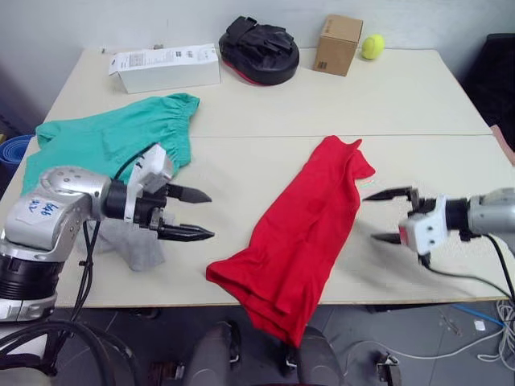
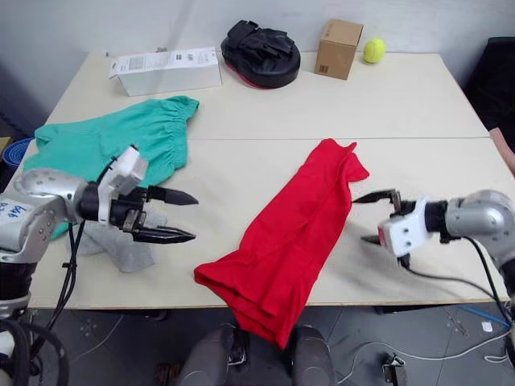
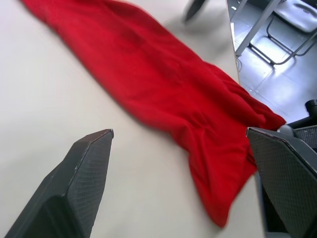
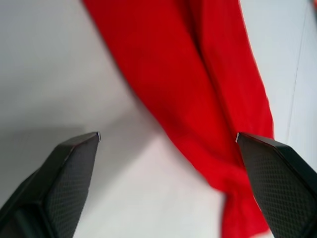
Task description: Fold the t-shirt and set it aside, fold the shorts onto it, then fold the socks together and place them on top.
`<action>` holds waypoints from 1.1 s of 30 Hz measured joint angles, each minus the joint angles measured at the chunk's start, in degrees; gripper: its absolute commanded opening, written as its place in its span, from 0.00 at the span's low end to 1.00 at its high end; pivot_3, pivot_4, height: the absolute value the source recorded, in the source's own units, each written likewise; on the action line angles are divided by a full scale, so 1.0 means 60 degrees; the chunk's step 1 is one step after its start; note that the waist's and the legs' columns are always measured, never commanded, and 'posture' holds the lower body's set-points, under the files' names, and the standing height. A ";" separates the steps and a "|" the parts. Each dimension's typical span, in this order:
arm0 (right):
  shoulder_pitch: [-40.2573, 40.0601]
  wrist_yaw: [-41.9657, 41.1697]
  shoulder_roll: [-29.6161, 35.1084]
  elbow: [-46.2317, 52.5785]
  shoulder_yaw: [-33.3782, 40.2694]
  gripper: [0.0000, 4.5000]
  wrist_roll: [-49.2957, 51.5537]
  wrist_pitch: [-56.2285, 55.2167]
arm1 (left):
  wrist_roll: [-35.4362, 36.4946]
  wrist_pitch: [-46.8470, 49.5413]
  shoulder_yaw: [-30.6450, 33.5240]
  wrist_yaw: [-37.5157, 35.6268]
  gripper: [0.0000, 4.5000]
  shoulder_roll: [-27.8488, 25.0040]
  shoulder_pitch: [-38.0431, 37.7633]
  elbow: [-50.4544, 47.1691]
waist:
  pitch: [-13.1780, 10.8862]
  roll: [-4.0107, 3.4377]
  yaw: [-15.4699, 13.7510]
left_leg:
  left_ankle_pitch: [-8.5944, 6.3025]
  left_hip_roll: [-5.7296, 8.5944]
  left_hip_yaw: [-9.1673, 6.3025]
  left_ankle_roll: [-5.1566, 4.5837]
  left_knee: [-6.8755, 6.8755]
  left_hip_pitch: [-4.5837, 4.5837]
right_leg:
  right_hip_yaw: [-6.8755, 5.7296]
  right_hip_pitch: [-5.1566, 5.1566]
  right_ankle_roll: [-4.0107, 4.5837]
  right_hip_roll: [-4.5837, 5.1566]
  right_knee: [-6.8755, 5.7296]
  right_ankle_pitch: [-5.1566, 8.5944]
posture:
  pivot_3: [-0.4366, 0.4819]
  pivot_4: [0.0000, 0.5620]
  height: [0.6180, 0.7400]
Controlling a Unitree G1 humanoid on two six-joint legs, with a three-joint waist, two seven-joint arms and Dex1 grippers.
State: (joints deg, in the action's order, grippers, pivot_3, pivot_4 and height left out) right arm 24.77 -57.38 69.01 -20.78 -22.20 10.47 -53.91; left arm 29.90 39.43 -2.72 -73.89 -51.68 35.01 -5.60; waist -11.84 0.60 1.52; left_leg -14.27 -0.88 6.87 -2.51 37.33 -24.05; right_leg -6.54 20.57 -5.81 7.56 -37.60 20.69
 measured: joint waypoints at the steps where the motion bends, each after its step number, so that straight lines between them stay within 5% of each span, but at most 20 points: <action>1: -0.0672 0.0005 0.0219 0.0733 0.0238 0.99 0.0295 0.0257 | -0.0167 -0.0207 -0.0161 -0.0036 1.00 0.0094 0.0175 0.0060 | 0.0000 0.0000 -0.0009 | 0.0000 0.0000 0.0002 -0.0001 0.0001 0.0000 | 0.0000 -0.0001 0.0000 0.0004 0.0002 0.0000 | 0.48 0.27 1.00; 7: -0.2912 0.0414 -0.0041 0.3187 0.0948 0.99 0.0111 0.1074 | -0.0710 -0.0853 -0.0847 -0.0244 1.00 0.0416 0.0604 0.0480 | 0.0002 0.0008 -0.0019 | -0.0002 -0.0001 0.0001 -0.0003 0.0006 0.0005 | 0.0000 -0.0006 0.0000 0.0003 0.0001 0.0000 | 0.48 0.27 1.00; 19: -0.2516 0.0544 -0.2042 0.3564 0.1069 0.99 -0.1744 0.1259 | -0.1091 -0.0962 -0.1216 -0.0518 1.00 0.0711 0.1240 0.1033 | 0.0000 0.0011 -0.0146 | 0.0000 0.0000 0.0000 -0.0005 0.0024 0.0000 | 0.0001 -0.0005 0.0000 -0.0001 -0.0005 0.0000 | 0.48 0.27 1.00; 22: -0.2209 0.0516 -0.2416 0.3250 0.1007 0.86 -0.1994 0.1033 | -0.1166 -0.0957 -0.1226 -0.0540 1.00 0.0732 0.1323 0.1065 | 0.0001 0.0013 -0.0208 | 0.0000 -0.0001 0.0000 -0.0005 0.0025 0.0001 | 0.0001 -0.0006 0.0000 -0.0003 -0.0006 0.0000 | 0.48 0.27 1.00; 33: -0.1909 0.0469 -0.2664 0.2200 0.0736 0.00 -0.2601 0.0078 | -0.1460 -0.0965 -0.1358 -0.0579 1.00 0.1061 0.1592 0.1574 | 0.0002 0.0014 -0.0234 | 0.0001 -0.0001 -0.0001 -0.0008 0.0046 0.0000 | 0.0001 -0.0008 0.0000 -0.0002 -0.0023 0.0000 | 0.48 0.27 1.00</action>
State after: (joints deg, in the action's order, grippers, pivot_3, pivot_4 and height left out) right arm 13.32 -54.56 53.02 -7.58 -17.78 -5.13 -53.44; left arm 21.14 33.64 -10.87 -77.36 -45.31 44.56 3.84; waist -11.82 0.69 0.12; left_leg -14.26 -0.88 6.86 -2.56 37.61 -24.05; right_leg -6.53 20.52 -5.81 7.54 -37.74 20.69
